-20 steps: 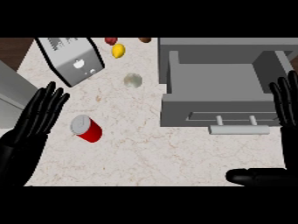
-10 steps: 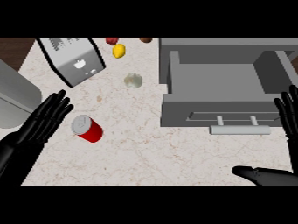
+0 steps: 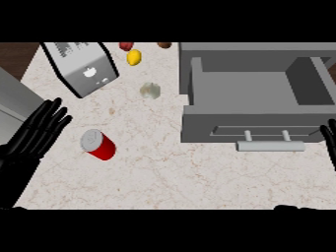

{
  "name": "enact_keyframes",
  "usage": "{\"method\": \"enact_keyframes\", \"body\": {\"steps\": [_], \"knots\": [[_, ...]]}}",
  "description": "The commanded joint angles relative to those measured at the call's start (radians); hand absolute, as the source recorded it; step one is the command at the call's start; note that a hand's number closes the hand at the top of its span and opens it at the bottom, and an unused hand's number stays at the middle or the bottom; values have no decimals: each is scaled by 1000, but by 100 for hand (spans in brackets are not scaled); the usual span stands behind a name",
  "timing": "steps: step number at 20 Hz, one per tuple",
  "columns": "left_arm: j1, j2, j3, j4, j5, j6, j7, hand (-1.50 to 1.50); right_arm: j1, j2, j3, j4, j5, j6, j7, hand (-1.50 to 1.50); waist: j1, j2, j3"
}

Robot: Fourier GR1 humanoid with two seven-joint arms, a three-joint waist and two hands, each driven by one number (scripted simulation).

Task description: Pick up the can, place it into the drawer and close the drawer

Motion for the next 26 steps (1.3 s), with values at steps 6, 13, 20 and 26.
{"method": "enact_keyframes", "body": {"steps": [6, 13, 20, 26], "knots": [[-11, -17, 48, 109, -18, -50, -61, -150, 31, -34, -115, 8, -90, 83, -7, -150, 0, 0, 0], [-43, -45, 27, 250, -97, -72, -151, -150, 16, -14, -128, 81, -68, 102, -81, -150, 0, 1, 0], [-55, -66, 42, 388, -157, -67, -262, -150, 11, -9, -143, 14, -83, 109, -18, -150, -1, 1, 0], [-64, -63, 76, 541, -210, -73, -420, -150, 68, 52, -86, 34, 10, 111, -95, -150, -1, 1, 0]]}}
